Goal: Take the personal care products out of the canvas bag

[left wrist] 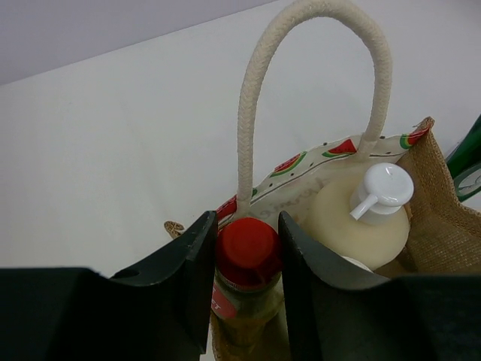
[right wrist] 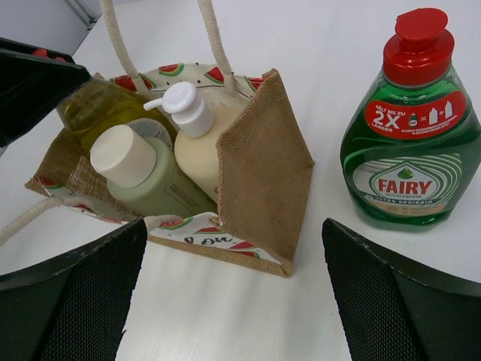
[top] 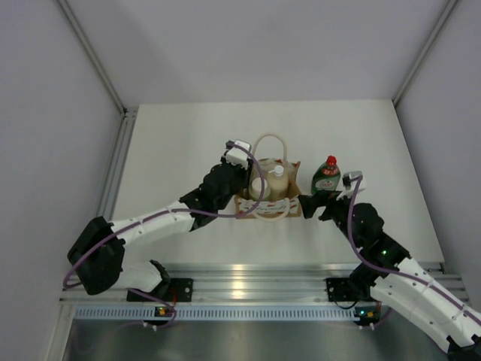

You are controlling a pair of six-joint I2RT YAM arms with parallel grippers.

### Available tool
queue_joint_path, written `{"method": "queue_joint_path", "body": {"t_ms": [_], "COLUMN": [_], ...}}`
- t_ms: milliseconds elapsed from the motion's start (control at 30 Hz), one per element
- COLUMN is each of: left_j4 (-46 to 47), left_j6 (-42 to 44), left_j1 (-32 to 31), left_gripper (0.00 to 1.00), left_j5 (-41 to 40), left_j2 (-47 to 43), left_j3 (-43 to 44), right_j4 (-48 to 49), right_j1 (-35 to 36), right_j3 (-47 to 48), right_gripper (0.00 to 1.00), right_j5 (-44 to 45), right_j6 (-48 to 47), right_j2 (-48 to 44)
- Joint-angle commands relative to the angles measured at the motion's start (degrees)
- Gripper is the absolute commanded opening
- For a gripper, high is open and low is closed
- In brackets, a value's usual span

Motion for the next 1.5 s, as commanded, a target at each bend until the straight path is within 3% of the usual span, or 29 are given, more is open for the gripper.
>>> {"method": "queue_joint_path", "body": {"t_ms": [0,333,633,1033,1333,1467], "left_j4": [9.45,5.58,-2.15,-9.19,-9.54,-9.37], "left_j6": [-0.25,0.1,2.64,6.68,10.56,9.16], "left_j1": [-0.62,-0.62,-0.62,-0.62,1.22,5.69], "left_gripper": [0.0,0.0,0.0,0.0,0.0,0.0], "left_j5": [0.83,0.92,-3.47,-10.23,-14.9,-13.85], "left_j2": [-5.91,-8.37,-8.19,-8.46,-9.07,-9.34], "left_j3": [6.73,11.56,20.53,29.93,31.17,29.68], "right_j4": [-0.32,0.73,5.48,6.53,6.54,6.54], "right_j1": [0.74,0.83,0.75,0.75,0.74,0.83], "right_j3": [0.26,-0.09,-0.45,-0.45,-0.27,-0.27], "right_gripper": [0.95,0.96,0.96,0.96,0.96,0.96], "right_j5": [0.11,-1.99,-8.58,-9.2,-9.73,-9.99], "right_j6": [-0.64,-1.25,-2.57,-2.92,-3.01,-3.01], "right_j2": [0.5,1.47,5.24,7.1,7.45,7.01]}}
